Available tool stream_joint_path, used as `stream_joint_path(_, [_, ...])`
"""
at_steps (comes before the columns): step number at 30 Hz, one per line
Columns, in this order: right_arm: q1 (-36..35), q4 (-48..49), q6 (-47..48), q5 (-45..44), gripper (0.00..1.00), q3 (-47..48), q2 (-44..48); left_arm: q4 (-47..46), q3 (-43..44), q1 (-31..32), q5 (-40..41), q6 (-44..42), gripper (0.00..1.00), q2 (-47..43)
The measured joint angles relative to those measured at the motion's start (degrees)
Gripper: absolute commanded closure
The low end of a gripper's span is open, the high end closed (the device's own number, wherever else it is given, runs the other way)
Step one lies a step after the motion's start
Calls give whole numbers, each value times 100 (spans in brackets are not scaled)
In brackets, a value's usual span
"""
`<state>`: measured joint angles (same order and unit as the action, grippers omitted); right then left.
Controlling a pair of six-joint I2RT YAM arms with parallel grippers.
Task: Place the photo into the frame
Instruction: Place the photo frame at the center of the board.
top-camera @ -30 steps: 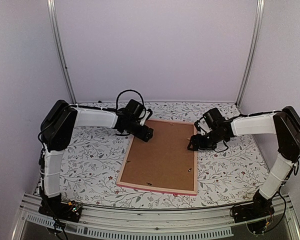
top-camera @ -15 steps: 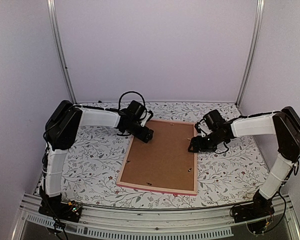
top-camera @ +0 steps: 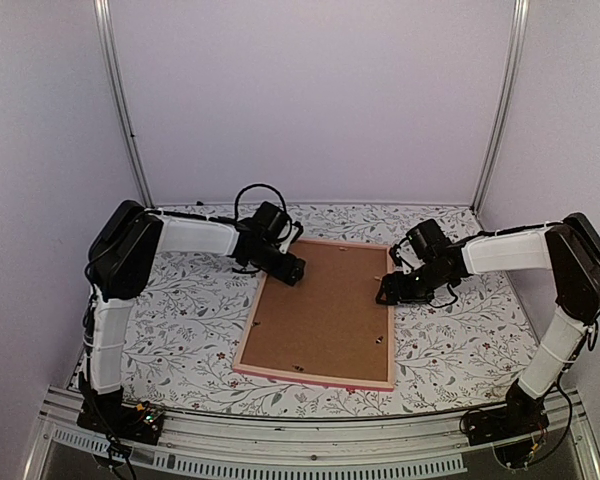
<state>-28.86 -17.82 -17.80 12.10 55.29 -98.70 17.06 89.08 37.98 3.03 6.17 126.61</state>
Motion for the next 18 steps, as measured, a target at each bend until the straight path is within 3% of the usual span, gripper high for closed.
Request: stream_joint_path(18, [0, 0, -17, 0, 26, -4, 0, 538, -511, -15, -98, 772, 15, -527])
